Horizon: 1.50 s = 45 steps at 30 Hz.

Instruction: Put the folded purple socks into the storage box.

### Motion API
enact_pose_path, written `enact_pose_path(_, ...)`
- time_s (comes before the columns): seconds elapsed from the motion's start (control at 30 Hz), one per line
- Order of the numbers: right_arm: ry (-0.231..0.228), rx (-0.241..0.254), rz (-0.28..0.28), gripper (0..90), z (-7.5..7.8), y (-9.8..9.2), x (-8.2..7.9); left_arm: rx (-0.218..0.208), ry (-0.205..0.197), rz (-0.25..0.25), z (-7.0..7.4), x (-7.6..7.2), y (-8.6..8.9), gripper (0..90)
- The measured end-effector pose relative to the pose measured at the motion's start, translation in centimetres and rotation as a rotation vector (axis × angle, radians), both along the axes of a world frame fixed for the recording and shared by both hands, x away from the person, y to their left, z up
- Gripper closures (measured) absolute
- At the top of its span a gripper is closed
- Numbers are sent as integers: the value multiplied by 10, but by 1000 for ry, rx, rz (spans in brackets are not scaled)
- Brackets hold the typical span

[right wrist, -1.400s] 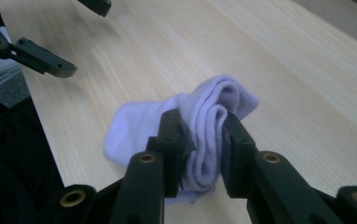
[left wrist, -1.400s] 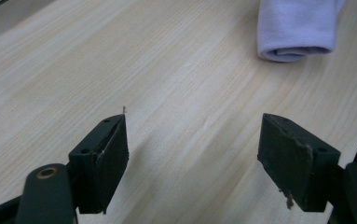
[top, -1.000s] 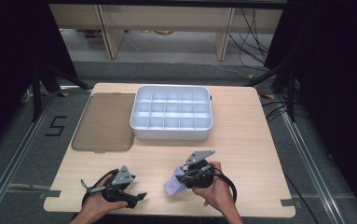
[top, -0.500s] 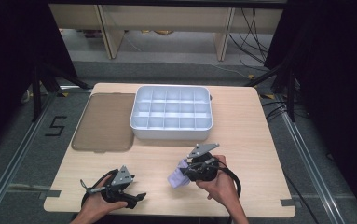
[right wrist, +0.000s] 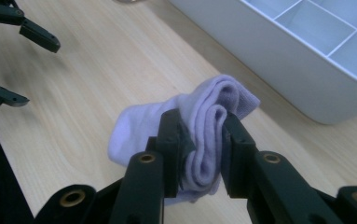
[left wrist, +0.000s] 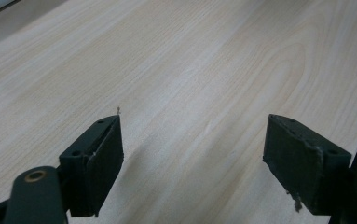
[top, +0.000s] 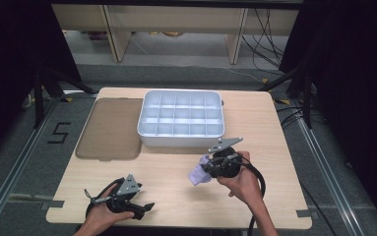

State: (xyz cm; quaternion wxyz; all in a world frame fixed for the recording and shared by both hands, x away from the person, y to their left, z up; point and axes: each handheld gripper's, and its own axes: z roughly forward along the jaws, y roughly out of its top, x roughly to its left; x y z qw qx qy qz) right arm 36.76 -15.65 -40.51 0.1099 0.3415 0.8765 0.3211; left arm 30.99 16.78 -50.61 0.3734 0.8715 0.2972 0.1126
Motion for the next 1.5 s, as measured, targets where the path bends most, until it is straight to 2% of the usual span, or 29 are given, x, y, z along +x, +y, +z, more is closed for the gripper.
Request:
enact_pose_path(0.03,7,-4,-17,730,2,-1,1,-6,3,-1,0,0,0,193)
enact_pose_path(0.07,4,-7,-6,730,3,-2,2,-17,2,5,0,-1,-1,193)
enact_pose_path(0.1,-10,-6,-9,730,4,-3,4,3,-6,-6,1,0,0,193)
enact_pose_path(0.13,-12,-10,-26,730,5,-4,5,-10,10,6,0,-2,-1,193)
enact_pose_path(0.17,0,-20,-31,730,9,-5,5,4,-6,-5,1,0,0,193)
enact_pose_path(0.2,0,-14,-22,730,10,-6,6,0,-2,-4,1,-1,0,193)
enact_pose_path(0.23,-16,-10,-29,730,11,-6,8,-5,0,-3,0,-1,-1,193)
enact_pose_path(0.27,-7,-19,-22,730,14,-7,9,1,-1,-15,1,0,0,193)
enact_pose_path(0.3,-21,-29,-21,730,15,-8,10,-2,-1,-10,1,0,0,193)
enact_pose_path(0.37,-13,-32,-36,730,20,-9,12,-9,11,0,1,-1,1,193)
enact_pose_path(0.4,-32,-29,-39,730,21,-9,15,-18,17,10,1,-1,0,194)
enact_pose_path(0.5,-20,-46,-43,730,27,-11,19,-7,2,-10,2,1,2,196)
enact_pose_path(0.67,-41,-78,-46,730,37,-14,30,-8,5,0,1,0,1,196)
enact_pose_path(0.73,-32,-74,-62,730,41,-14,34,-8,6,2,1,0,1,196)
enact_pose_path(0.77,-36,-78,-61,730,43,-15,36,-18,18,5,1,-1,0,196)
enact_pose_path(0.9,-45,-86,-65,730,50,-16,45,-21,19,13,1,-1,0,196)
enact_pose_path(0.93,-56,-80,-81,730,51,-16,47,-23,20,13,1,-1,0,196)
enact_pose_path(0.97,-47,-91,-81,730,54,-17,49,-32,18,12,1,-2,-1,196)
enact_pose_path(1.0,-62,-100,-73,730,55,-17,52,-15,11,10,1,-1,0,196)
enact_pose_path(1.03,-59,-101,-85,730,57,-17,54,-15,14,11,1,-1,0,196)
enact_pose_path(1.13,-64,-103,-97,730,61,-17,61,-35,20,18,1,-2,-1,196)
enact_pose_path(1.17,-62,-102,-100,730,62,-17,64,-22,19,10,1,-1,0,196)
enact_pose_path(1.33,-58,-116,-109,730,65,-14,77,-24,14,13,2,-1,0,196)
enact_pose_path(1.37,-60,-113,-121,730,66,-13,79,-8,11,11,2,-1,1,196)
enact_pose_path(1.43,-60,-110,-133,730,68,-12,85,-10,8,14,1,-1,1,196)
enact_pose_path(1.47,-63,-114,-135,730,68,-12,88,-26,8,7,2,-2,0,196)
enact_pose_path(1.5,-64,-126,-137,730,69,-12,93,-11,2,6,2,-1,1,196)
